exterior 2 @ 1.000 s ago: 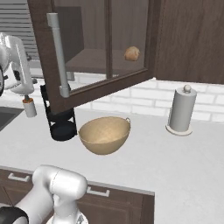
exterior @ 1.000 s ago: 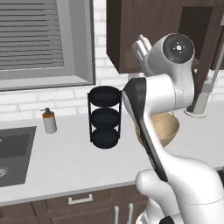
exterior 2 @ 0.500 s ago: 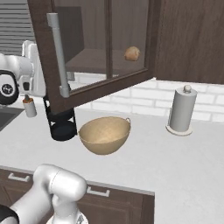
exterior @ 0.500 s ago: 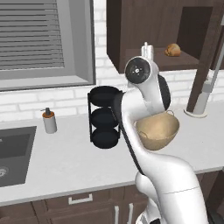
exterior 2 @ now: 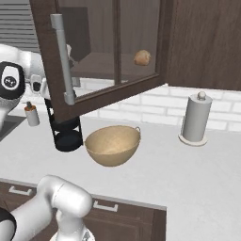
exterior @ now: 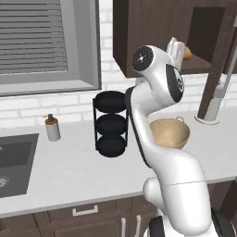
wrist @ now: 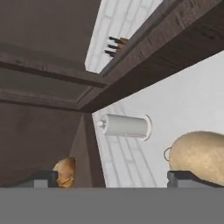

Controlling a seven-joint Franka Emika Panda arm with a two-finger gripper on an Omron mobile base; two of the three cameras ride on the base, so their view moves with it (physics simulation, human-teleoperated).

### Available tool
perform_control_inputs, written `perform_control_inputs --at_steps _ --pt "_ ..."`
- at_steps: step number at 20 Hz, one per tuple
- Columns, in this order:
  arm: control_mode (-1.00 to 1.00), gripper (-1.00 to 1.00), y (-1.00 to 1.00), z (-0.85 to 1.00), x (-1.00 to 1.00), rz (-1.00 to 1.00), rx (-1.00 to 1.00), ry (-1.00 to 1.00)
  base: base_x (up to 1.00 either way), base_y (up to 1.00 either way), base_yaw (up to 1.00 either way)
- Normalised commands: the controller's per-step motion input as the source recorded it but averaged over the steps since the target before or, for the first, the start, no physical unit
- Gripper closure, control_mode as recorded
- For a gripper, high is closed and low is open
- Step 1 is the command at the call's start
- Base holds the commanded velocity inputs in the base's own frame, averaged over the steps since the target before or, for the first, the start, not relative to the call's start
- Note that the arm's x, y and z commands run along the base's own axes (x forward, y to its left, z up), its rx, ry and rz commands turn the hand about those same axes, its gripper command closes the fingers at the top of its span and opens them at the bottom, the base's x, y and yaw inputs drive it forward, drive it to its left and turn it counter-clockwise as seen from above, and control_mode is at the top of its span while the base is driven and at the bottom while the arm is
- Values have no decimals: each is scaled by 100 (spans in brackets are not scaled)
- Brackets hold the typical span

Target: Open the cabinet, pick up the bread from the cabinet and place it in the basket. Then move the basket to the dining counter.

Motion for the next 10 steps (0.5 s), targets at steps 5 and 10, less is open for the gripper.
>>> perform_control_inputs --at_steps 5,10 --pt "-100 -100 -22 -53 32 -40 8 -24 0 0 0" --pt "-100 -100 -48 -1 -46 -36 12 -27 0 0 0"
